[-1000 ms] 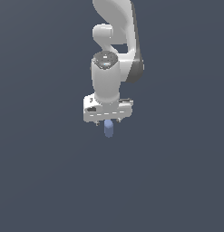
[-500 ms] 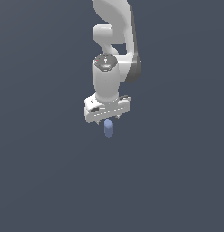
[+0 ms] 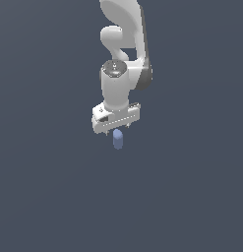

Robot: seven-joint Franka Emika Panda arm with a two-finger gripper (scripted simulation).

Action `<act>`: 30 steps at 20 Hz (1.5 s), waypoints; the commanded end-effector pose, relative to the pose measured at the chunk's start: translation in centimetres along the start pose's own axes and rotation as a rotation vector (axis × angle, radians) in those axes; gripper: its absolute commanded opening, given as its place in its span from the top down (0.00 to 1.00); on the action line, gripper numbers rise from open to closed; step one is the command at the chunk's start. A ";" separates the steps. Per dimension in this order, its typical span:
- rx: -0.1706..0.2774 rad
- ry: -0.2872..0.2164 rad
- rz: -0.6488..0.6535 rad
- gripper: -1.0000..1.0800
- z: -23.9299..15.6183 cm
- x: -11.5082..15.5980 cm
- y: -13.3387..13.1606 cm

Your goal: Pick up the object and move it to a goal position.

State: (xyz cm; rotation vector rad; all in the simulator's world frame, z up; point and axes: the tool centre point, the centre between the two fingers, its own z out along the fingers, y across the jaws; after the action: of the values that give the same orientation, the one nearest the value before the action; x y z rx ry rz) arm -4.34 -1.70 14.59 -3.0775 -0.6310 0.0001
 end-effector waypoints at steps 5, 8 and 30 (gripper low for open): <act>0.000 0.000 -0.001 0.04 1.2 -0.1 0.0; 0.000 0.000 -0.003 0.04 2.6 -0.1 -0.1; 0.000 0.001 -0.004 1.00 4.9 -0.1 0.0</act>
State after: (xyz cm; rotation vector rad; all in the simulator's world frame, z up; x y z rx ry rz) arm -4.41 -1.73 9.66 -3.0763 -0.6374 -0.0003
